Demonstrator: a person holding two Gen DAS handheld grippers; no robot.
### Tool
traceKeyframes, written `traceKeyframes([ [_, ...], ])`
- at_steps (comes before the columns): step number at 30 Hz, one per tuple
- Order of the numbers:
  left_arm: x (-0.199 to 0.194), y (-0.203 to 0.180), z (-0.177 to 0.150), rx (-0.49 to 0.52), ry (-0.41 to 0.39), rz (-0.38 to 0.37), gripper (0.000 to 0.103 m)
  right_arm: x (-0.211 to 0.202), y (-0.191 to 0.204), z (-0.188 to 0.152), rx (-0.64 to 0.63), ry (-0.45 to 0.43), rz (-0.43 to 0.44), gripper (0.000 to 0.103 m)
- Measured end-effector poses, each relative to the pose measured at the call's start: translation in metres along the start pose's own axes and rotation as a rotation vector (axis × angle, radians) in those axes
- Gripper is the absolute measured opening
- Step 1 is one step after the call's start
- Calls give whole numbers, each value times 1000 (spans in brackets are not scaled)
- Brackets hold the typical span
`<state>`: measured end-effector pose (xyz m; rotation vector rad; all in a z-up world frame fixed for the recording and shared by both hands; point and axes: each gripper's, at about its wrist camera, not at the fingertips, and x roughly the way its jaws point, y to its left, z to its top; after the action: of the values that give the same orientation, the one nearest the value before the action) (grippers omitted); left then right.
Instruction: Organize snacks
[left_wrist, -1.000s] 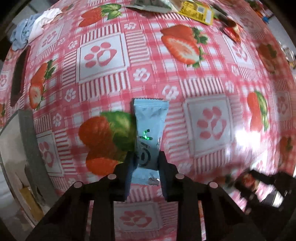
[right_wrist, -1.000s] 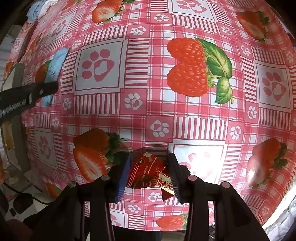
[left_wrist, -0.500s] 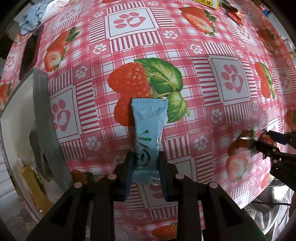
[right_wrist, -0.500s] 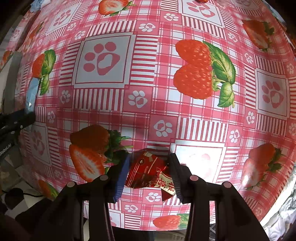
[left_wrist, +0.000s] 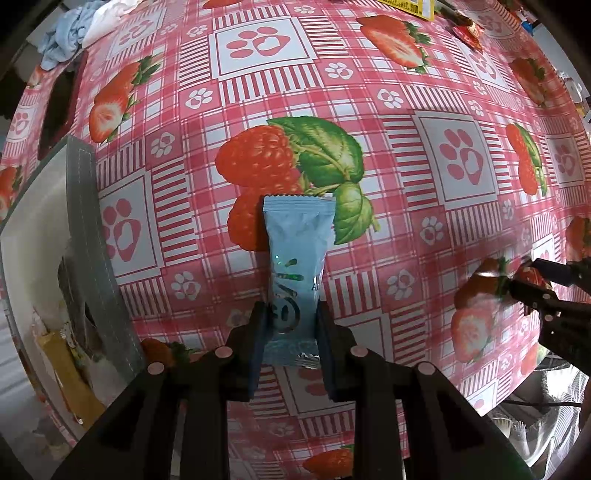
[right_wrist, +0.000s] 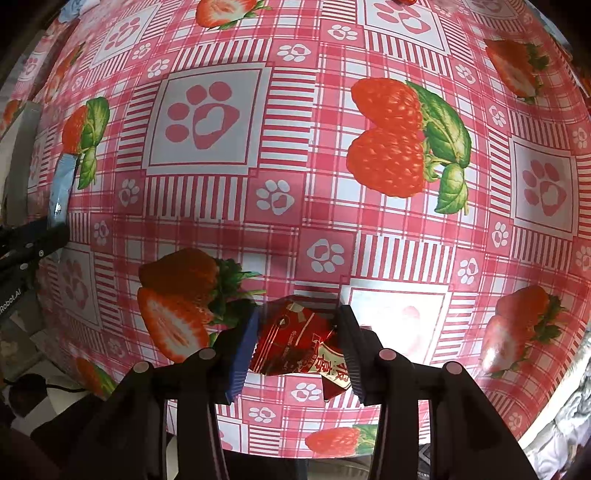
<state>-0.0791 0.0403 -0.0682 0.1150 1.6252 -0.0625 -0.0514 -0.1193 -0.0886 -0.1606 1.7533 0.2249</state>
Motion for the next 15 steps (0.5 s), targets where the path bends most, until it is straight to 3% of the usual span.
traceKeyframes([
  [15,0,-1,0,-2,-3,-2,29,0,1,0,0,2,-2,46],
])
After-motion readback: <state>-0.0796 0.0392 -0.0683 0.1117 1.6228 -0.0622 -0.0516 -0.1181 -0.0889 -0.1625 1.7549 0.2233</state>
